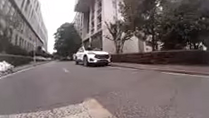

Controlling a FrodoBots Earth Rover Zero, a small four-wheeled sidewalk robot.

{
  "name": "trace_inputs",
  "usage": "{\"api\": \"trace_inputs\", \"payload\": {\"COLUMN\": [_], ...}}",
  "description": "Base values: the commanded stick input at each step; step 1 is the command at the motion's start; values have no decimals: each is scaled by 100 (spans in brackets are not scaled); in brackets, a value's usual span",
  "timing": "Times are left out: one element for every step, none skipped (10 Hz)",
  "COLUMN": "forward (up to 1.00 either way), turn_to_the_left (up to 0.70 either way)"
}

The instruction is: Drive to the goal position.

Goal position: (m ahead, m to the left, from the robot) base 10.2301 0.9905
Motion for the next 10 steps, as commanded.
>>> {"api": "trace_inputs", "payload": {"forward": [70,70,70,70,70,70,70,70,70,70], "turn_to_the_left": [14,14,14,14,14,14,14,14,14,14]}}
